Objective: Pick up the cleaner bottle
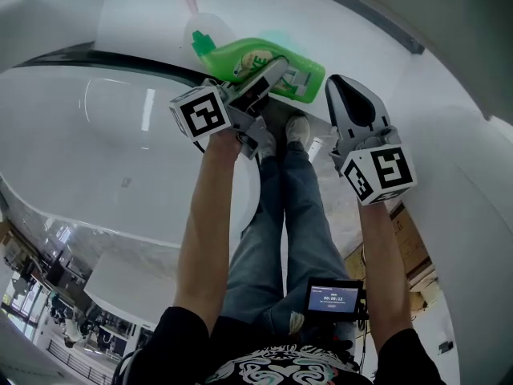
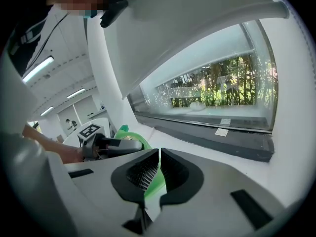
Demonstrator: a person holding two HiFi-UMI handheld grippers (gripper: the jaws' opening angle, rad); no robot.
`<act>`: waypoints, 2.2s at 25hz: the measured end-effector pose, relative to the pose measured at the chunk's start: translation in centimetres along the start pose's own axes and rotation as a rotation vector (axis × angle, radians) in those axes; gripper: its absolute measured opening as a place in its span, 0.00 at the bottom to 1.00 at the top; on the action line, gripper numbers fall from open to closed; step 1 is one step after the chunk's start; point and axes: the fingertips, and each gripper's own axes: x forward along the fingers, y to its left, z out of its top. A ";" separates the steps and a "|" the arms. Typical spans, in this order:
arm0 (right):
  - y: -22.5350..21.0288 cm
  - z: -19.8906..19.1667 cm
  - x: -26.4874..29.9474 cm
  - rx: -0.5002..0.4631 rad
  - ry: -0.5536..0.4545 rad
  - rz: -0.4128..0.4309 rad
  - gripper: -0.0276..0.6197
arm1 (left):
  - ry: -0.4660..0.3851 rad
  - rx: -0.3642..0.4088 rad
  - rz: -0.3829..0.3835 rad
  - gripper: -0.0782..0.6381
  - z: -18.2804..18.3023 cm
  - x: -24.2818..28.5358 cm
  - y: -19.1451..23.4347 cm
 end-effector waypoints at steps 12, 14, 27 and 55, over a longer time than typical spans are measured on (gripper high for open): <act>1.5 5.9 -2.0 -0.106 -0.036 0.023 0.09 | -0.143 -0.150 -0.082 0.38 2.5 -2.6 -6.6; 2.3 5.5 -3.2 -0.145 -0.039 0.019 0.09 | -0.168 -0.134 -0.116 0.38 1.8 -3.6 -7.5; 12.9 13.3 -12.6 -0.296 -0.063 -0.046 0.09 | -0.266 -0.174 -0.181 0.38 3.3 -14.2 -21.4; 9.0 11.9 -12.9 -0.260 -0.119 -0.089 0.09 | -0.375 -0.302 -0.240 0.38 3.4 -14.3 -21.8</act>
